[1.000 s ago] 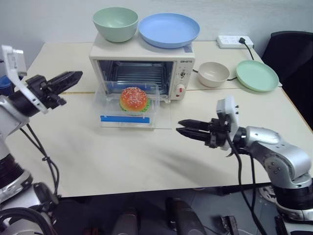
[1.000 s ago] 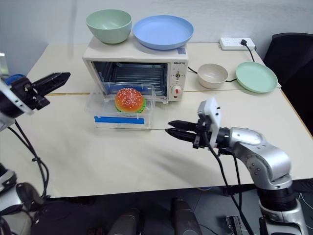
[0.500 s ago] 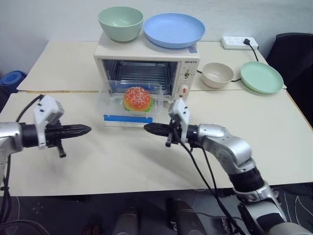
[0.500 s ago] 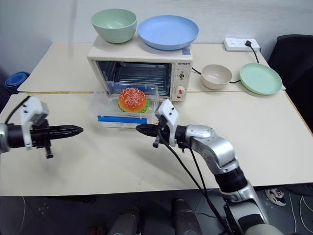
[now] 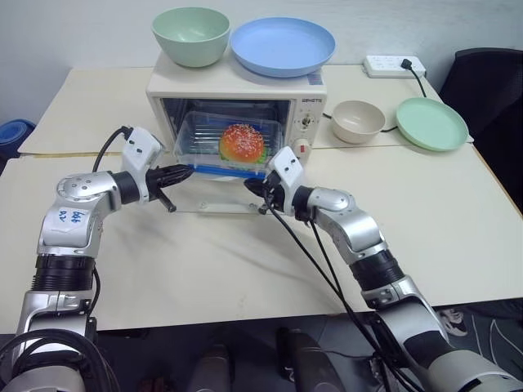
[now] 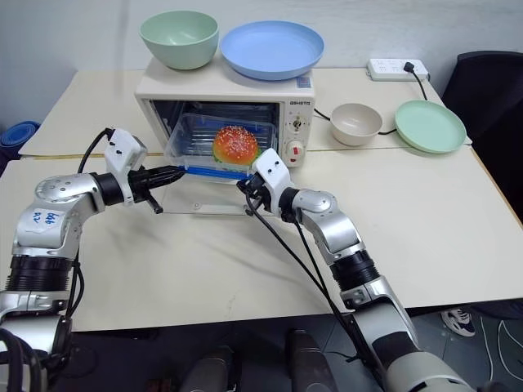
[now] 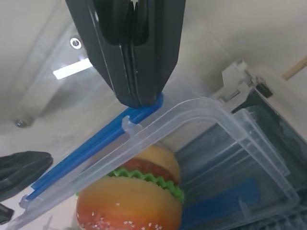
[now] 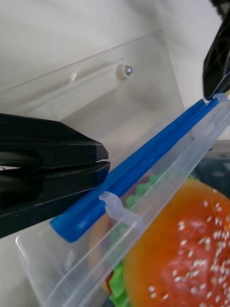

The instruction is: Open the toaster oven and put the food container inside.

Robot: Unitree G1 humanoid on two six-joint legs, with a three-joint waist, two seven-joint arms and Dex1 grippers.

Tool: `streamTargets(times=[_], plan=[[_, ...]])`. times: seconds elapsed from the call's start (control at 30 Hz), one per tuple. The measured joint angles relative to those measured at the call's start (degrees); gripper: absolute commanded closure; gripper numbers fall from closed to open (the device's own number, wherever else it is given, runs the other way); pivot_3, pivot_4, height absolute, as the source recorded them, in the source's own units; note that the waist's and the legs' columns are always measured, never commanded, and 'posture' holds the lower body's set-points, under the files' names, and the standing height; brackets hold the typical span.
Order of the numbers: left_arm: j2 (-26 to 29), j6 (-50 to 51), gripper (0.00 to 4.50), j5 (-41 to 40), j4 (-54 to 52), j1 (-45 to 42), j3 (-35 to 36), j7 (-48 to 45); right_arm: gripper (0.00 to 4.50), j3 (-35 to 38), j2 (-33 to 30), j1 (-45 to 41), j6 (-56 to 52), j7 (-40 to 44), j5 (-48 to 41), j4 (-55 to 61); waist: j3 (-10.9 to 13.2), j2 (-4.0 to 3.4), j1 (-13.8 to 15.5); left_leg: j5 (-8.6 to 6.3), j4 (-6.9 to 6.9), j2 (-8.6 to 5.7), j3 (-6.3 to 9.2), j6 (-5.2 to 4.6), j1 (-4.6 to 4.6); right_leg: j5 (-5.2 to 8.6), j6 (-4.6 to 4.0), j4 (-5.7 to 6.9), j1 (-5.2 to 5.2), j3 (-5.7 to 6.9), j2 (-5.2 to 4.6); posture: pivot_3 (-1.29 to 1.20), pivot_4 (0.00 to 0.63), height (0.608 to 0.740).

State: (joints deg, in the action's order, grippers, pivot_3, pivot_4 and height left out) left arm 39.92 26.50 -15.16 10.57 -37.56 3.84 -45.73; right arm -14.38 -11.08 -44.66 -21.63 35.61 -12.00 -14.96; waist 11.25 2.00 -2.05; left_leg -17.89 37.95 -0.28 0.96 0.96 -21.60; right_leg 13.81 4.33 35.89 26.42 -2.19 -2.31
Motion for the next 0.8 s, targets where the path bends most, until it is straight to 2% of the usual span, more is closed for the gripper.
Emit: streamTargets(times=[0.23, 0.43, 0.6, 0.7, 0.8], plan=[[-3.09, -1.57, 4.50, 1.49, 4.48, -1.93, -0.26, 2.08, 4.44, 1.84, 1.20, -1.81, 3.87, -1.76, 2.23, -6.35, 0.00, 0.00, 0.18, 0.05, 0.11, -0.04, 0.00, 0.01, 0.01, -0.01, 0.01, 0.04, -0.01, 0.00, -0.02, 0.00, 0.150, 0.740], [-8.42, -4.45, 4.50, 3.02, 13.08, -8.56, -0.22, 8.02, 4.44, 6.01, 5.41, -9.61, 11.58, -8.66, 4.26, -20.09, 0.00, 0.00, 0.08, 0.12, 0.11, -0.05, 0.00, 0.06, 0.05, -0.02, 0.00, 0.10, 0.02, -0.01, -0.03, 0.00, 0.150, 0.740], [-9.81, -7.47, 4.50, 4.17, 19.96, -13.04, 0.73, 11.81, 4.44, 8.20, 6.74, -13.98, 16.68, -10.54, 5.15, -28.14, 0.00, 0.00, -0.38, 0.12, 0.01, -0.04, -0.01, 0.07, -0.01, -0.03, 0.02, 0.10, 0.04, -0.02, -0.03, 0.00, 0.150, 0.740], [-9.01, -6.69, 4.50, 2.66, 19.33, -13.08, 2.11, 9.57, 4.44, 8.38, 6.65, -13.20, 16.69, -8.91, 5.05, -27.09, 0.00, 0.00, -0.87, 0.12, 0.02, -0.03, -0.03, 0.07, -0.17, -0.03, 0.03, 0.04, 0.17, 0.03, -0.06, 0.00, 0.150, 0.740], [-5.63, -2.92, 4.50, -0.72, 13.59, -11.00, 3.50, 5.31, 4.44, 8.33, 5.18, -8.67, 14.22, -6.06, 4.04, -18.99, 0.00, 0.00, -1.26, 0.12, 0.04, 0.01, 0.01, 0.07, -0.40, -0.03, 0.04, 0.02, 0.37, 0.03, -0.06, 0.00, 0.150, 0.740]])
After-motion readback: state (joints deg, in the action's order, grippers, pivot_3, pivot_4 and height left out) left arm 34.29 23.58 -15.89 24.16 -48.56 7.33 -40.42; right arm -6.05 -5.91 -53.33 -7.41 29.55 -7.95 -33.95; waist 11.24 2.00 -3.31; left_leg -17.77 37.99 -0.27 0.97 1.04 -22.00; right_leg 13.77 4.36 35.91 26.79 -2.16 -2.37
